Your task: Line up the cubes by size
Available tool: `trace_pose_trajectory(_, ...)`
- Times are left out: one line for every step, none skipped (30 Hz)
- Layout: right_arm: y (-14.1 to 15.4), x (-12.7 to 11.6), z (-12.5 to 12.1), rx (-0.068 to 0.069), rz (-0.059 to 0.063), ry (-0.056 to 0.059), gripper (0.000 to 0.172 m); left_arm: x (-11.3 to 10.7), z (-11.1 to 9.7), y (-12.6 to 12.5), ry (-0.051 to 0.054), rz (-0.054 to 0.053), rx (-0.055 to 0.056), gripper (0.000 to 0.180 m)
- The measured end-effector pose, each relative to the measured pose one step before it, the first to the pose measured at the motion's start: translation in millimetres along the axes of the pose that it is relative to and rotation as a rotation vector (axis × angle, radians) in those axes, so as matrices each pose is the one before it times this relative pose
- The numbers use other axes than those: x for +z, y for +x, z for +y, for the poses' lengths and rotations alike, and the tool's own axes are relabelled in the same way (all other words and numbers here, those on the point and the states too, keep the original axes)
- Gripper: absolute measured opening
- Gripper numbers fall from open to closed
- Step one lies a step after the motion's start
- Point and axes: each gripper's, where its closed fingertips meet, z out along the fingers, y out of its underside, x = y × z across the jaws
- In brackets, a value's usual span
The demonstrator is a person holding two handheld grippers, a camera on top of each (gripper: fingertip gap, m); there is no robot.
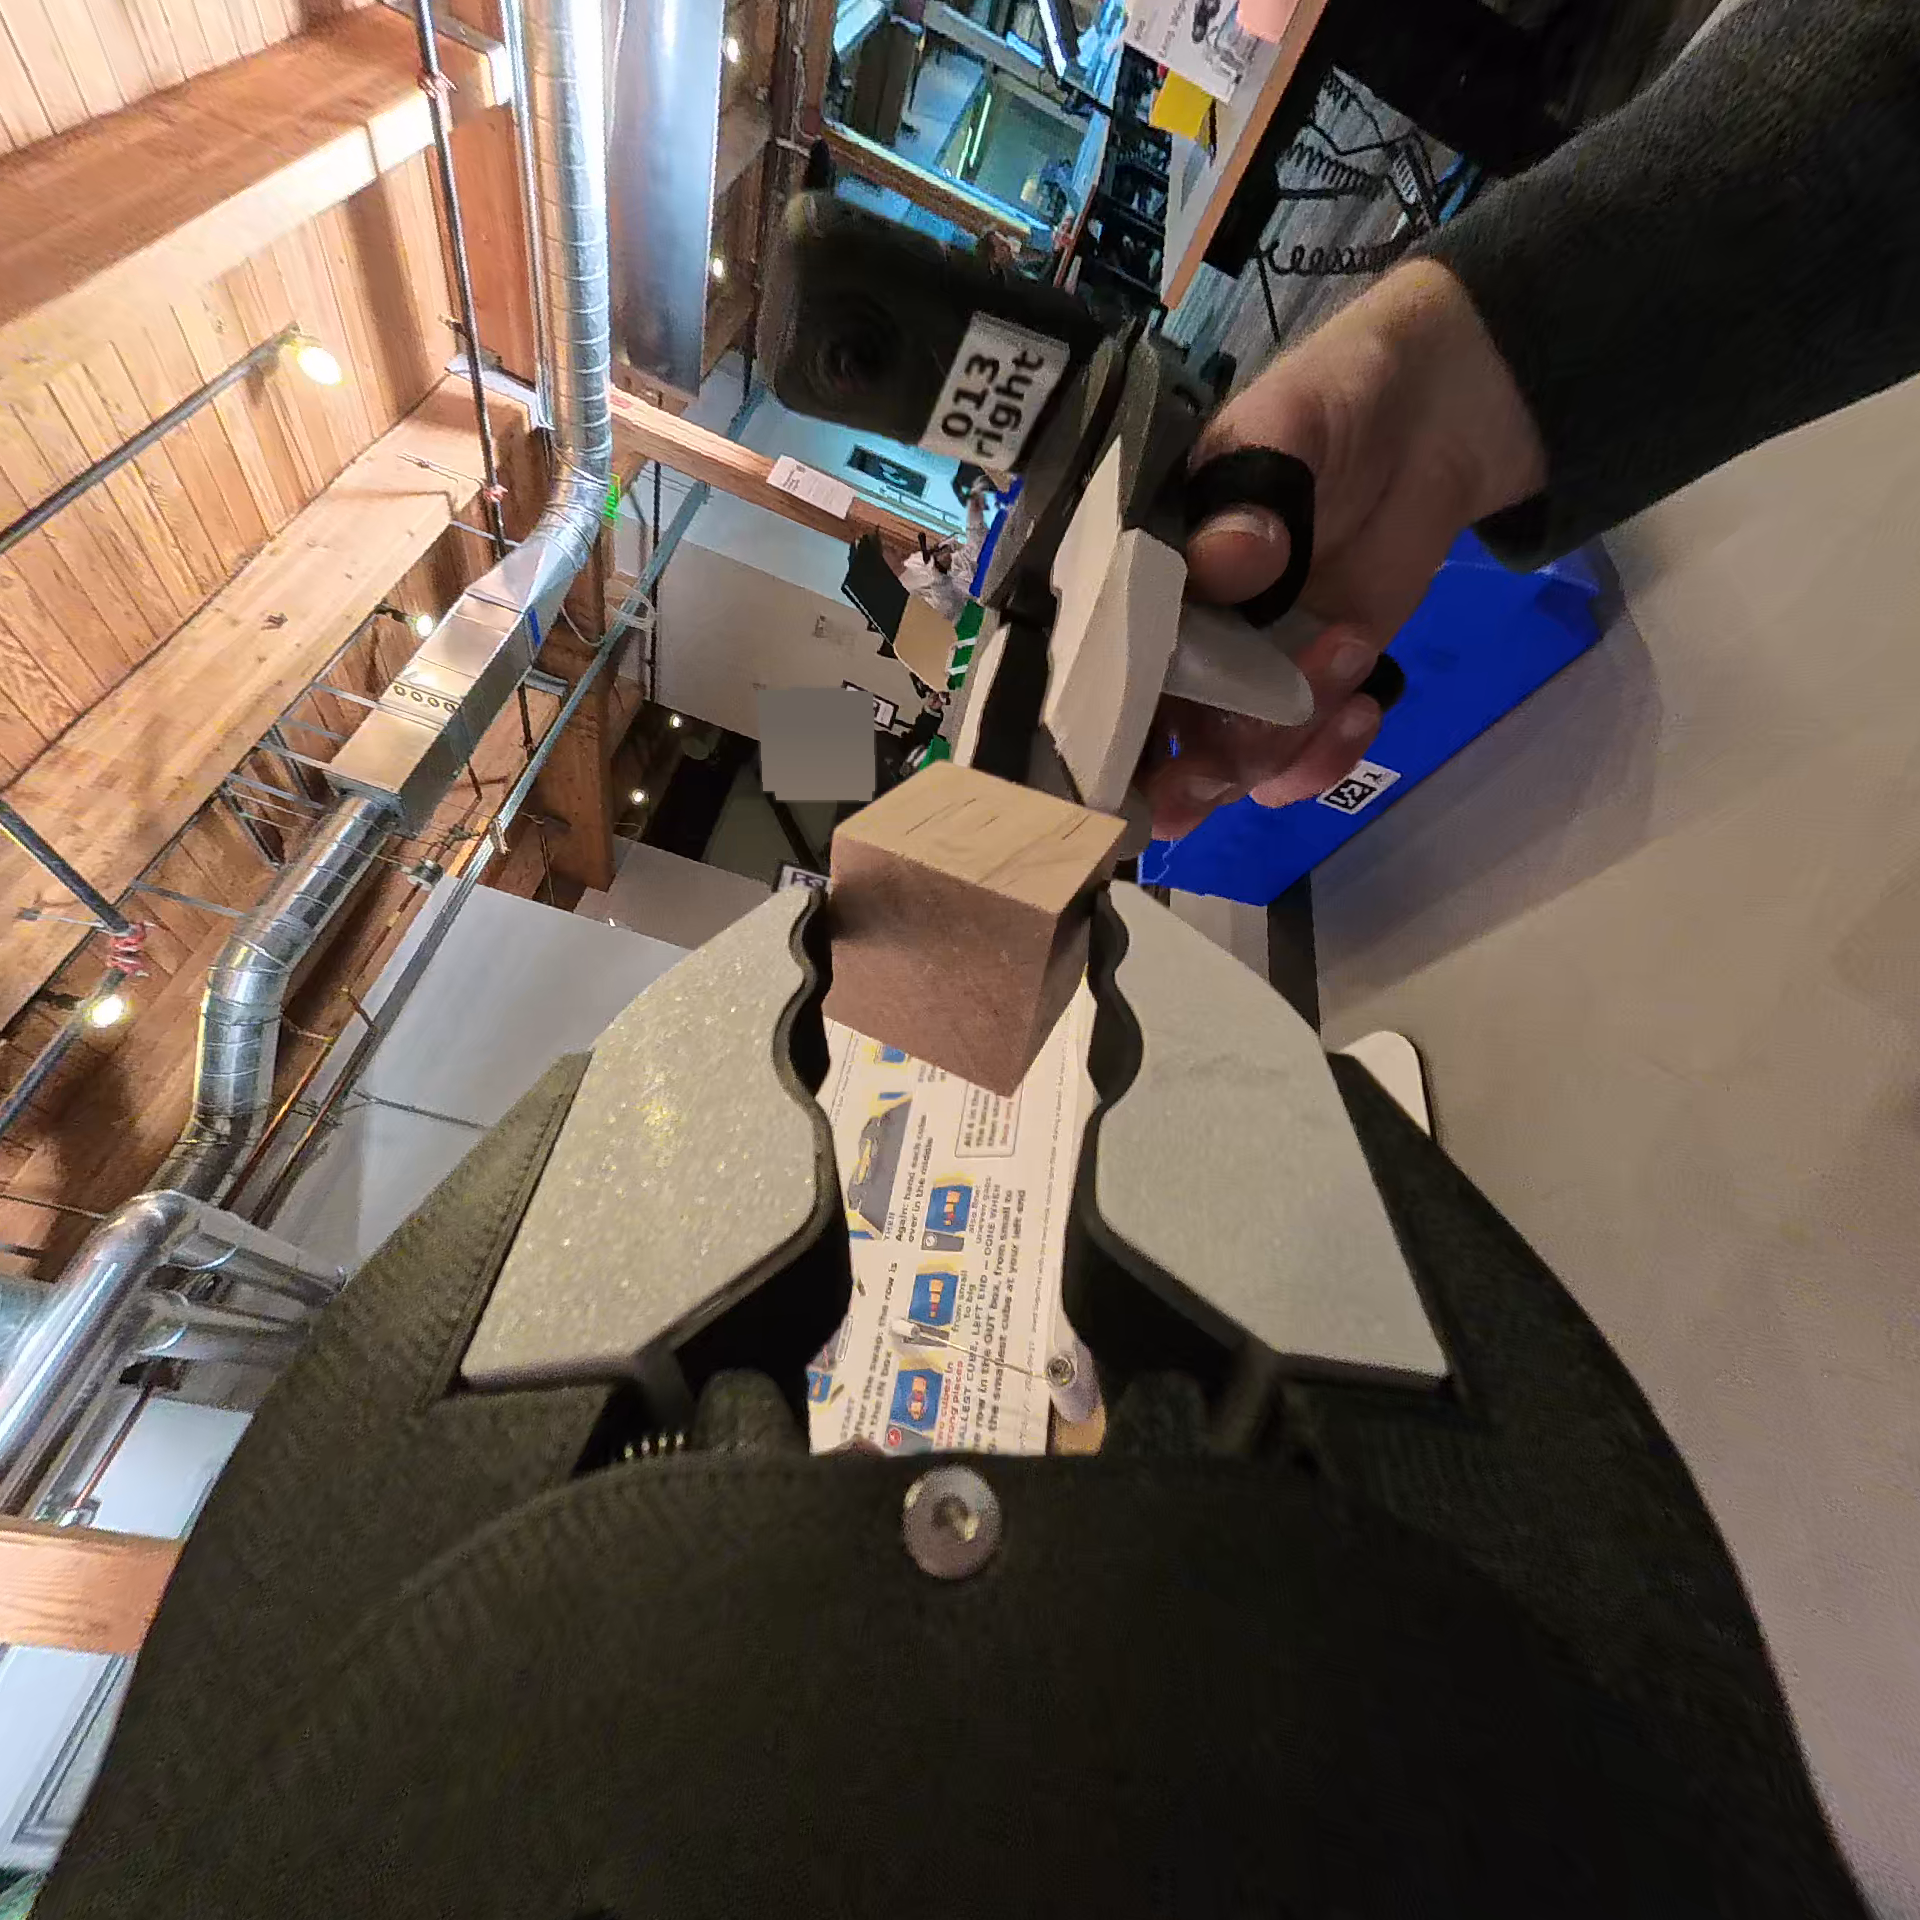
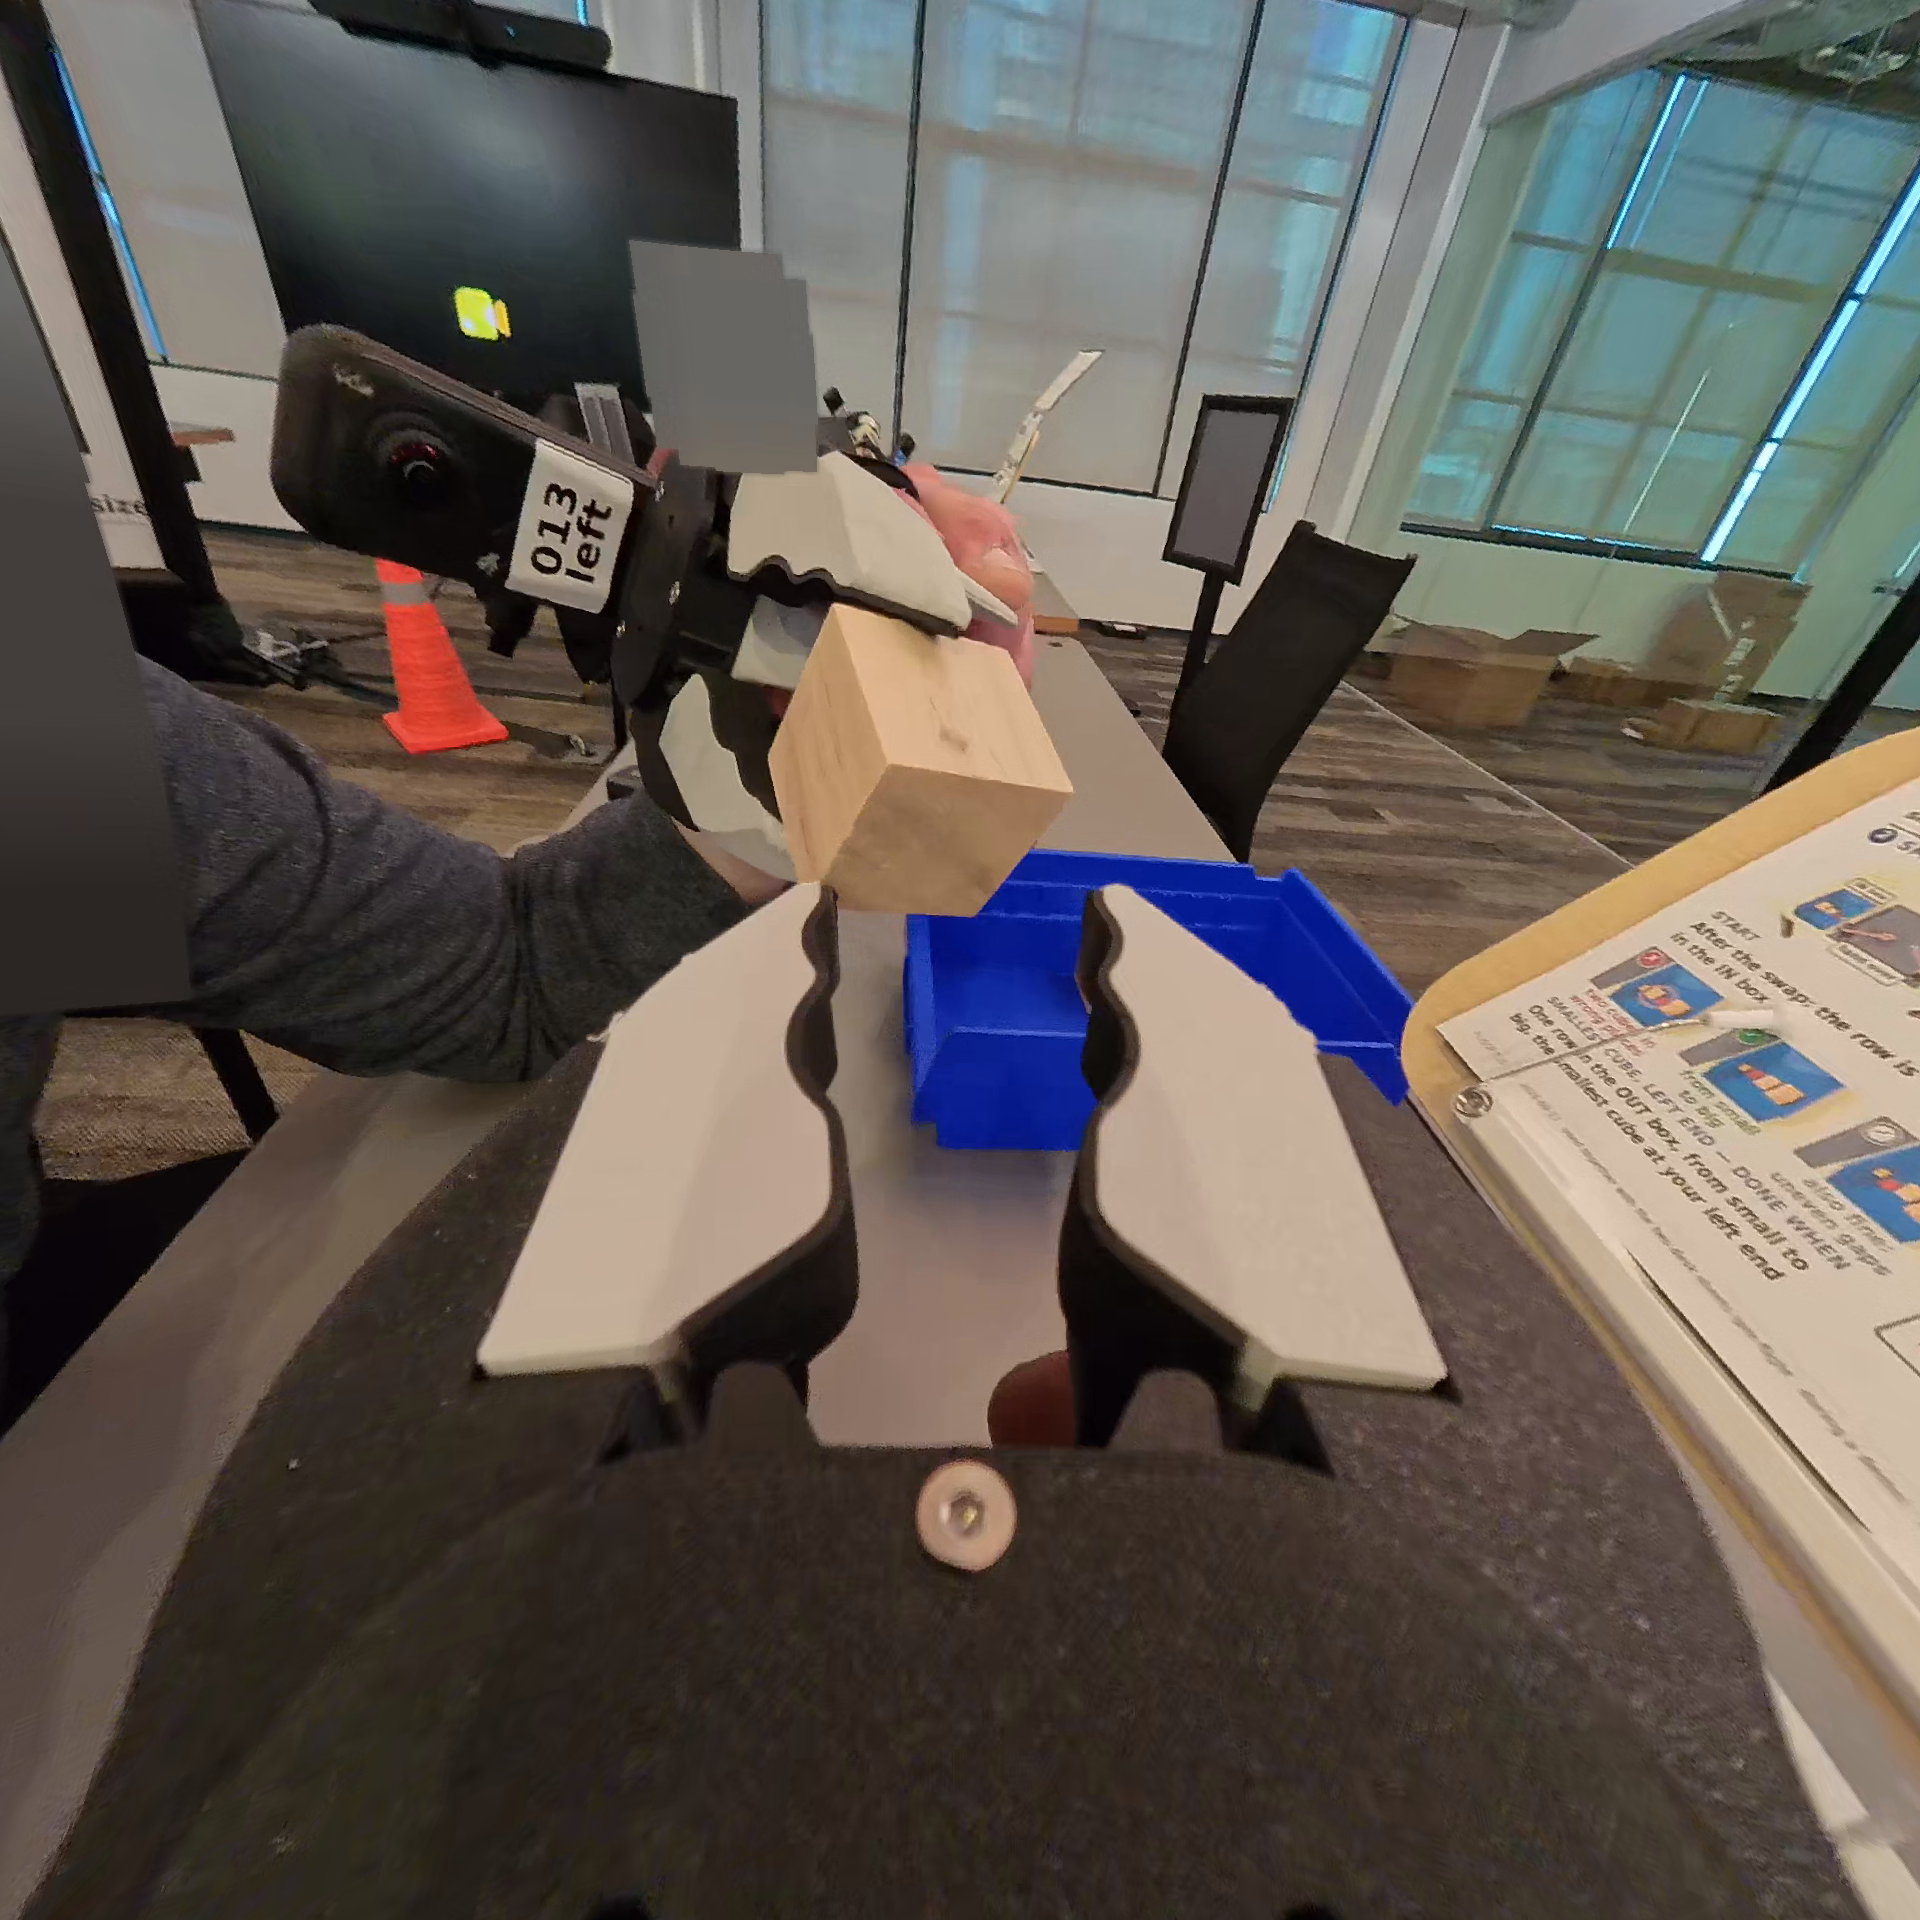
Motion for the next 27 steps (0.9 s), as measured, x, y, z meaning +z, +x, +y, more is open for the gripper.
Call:
trace_pose_trajectory(-0.97, -0.11, -1.39, 0.0069, -0.0085, 0.0089, 0.044, -0.18, -2.08, -0.35, 0.0055, -0.003, 0.0009, 0.047)
trace_pose_trajectory(-0.81, 0.0, -0.65, 0.0058, -0.007, 0.0054, 0.044, 0.08, -1.04, 0.31, -0.0009, -0.001, 0.0046, 0.047)
trace_pose_trajectory(-0.03, 0.23, -0.04, 0.0035, -0.0012, 0.0006, 0.044, 0.2, -0.68, -0.32, -0.0011, -0.0073, 0.0092, 0.047)
trace_pose_trajectory(-0.49, 0.06, -0.23, 0.0001, -0.0027, 0.0017, 0.044, 0.05, -0.7, -0.51, -0.0005, -0.0052, 0.0032, 0.047)
trace_pose_trajectory(-0.89, -0.11, -0.88, 0.0021, -0.0059, 0.006, 0.044, -0.32, -1.39, 0.18, 0.0066, 0.0031, -0.0048, 0.047)
trace_pose_trajectory(-0.09, -0.09, -0.98, 0.0035, -0.0012, 0.0047, 0.044, -0.63, -1.17, -0.24, 0.0051, 0.0012, -0.0041, 0.047)
trace_pose_trajectory(-0.63, -0.24, -0.88, -0.0075, -0.0006, 0.0029, 0.044, -0.56, -0.14, -1.02, 0.0002, -0.0065, 0.0029, 0.047)
trace_pose_trajectory(-1.49, -0.06, 0.08, -0.0279, 0.0009, -0.0044, 0.045, -0.14, 0.55, -0.44, -0.0034, 0.0003, -0.003, 0.047)
trace_pose_trajectory(-0.02, -0.52, -0.97, -0.0541, 0.0188, -0.0017, 0.046, -0.29, -0.11, 0.09, 0.0048, 0.0054, -0.0124, 0.047)
trace_pose_trajectory(-0.34, -0.93, -2.86, -0.0706, 0.0279, 0.0092, 0.047, -0.43, -0.93, -1.42, 0.0134, -0.0026, -0.0202, 0.047)
trace_pose_trajectory(-1.2, -0.1, -1.08, -0.0763, 0.027, -0.0096, 0.048, 0.0, -0.77, -1.32, 0.012, 0.0017, -0.0294, 0.047)
trace_pose_trajectory(-0.29, 0.78, 1.11, -0.0801, 0.033, -0.0305, 0.049, 0.31, -0.23, 0.92, 0.0092, 0.0162, -0.0289, 0.047)
trace_pose_trajectory(0.32, 0.95, 0.87, -0.0812, 0.0373, -0.0263, 0.049, 0.6, 0.14, 2.22, 0.0056, 0.0215, -0.0263, 0.046)
trace_pose_trajectory(-0.81, 0.82, -1.41, -0.076, 0.0302, -0.0057, 0.048, 0.89, 0.65, 0.39, 0.003, 0.0075, -0.0234, 0.047)
trace_pose_trajectory(-0.68, 0.95, -2.47, -0.0513, 0.024, 0.006, 0.048, 1.31, 1.04, 0.44, 0.0003, 0.0091, -0.0255, 0.047)
trace_pose_trajectory(0.06, 1.45, -0.99, -0.0343, 0.0197, -0.0054, 0.048, 0.85, 0.52, 0.49, 0.0037, 0.007, -0.0191, 0.047)
trace_pose_trajectory(-0.27, 1.74, 0.85, -0.0371, 0.0168, -0.016, 0.047, 0.43, -0.71, 0.08, 0.0118, 0.0018, -0.0149, 0.046)
trace_pose_trajectory(-0.16, 1.91, 2.36, -0.0368, 0.0168, -0.0235, 0.045, 0.37, -1.01, 0.47, 0.0114, 0.0074, -0.0208, 0.046)
trace_pose_trajectory(-0.31, 1.67, 3.08, -0.0314, 0.012, -0.0259, 0.044, 0.34, -0.74, 0.96, 0.0094, 0.0112, -0.0197, 0.046)
trace_pose_trajectory(-0.03, 1.03, 1.61, -0.031, 0.0127, -0.0145, 0.043, 0.24, -1.64, 0.78, 0.0145, 0.0063, -0.014, 0.046)
trace_pose_trajectory(0.32, -0.1, -1.49, -0.0263, 0.0149, 0.0083, 0.042, 0.1, -1.62, -0.01, 0.0128, 0.003, -0.0157, 0.046)
trace_pose_trajectory(0.66, -0.98, -2.4, -0.0171, 0.0115, 0.0178, 0.042, -0.17, -1.25, 0.13, 0.0087, 0.0074, -0.0204, 0.046)
trace_pose_trajectory(-0.02, -0.82, -1.94, -0.0172, 0.0054, 0.0113, 0.042, -0.29, -1.5, 0.38, 0.0107, 0.0072, -0.016, 0.046)
trace_pose_trajectory(0.27, -0.51, -1.28, -0.0153, 0.0069, 0.0058, 0.042, 0.16, -0.64, 0.23, 0.0072, 0.0015, -0.0072, 0.046)
trace_pose_trajectory(0.39, -0.38, -0.74, -0.0109, 0.007, 0.0019, 0.042, 0.32, -0.28, 0.16, 0.0074, 0.0024, -0.0092, 0.046)
trace_pose_trajectory(0.34, -0.49, -0.78, -0.0063, 0.0038, 0.0046, 0.042, 0.32, -0.36, 0.05, 0.0097, 0.0042, -0.0145, 0.046)
trace_pose_trajectory(0.37, -0.62, -1.44, -0.0014, 0.0028, 0.0112, 0.042, 0.2, -0.84, 0.04, 0.0142, 0.0029, -0.0132, 0.046)
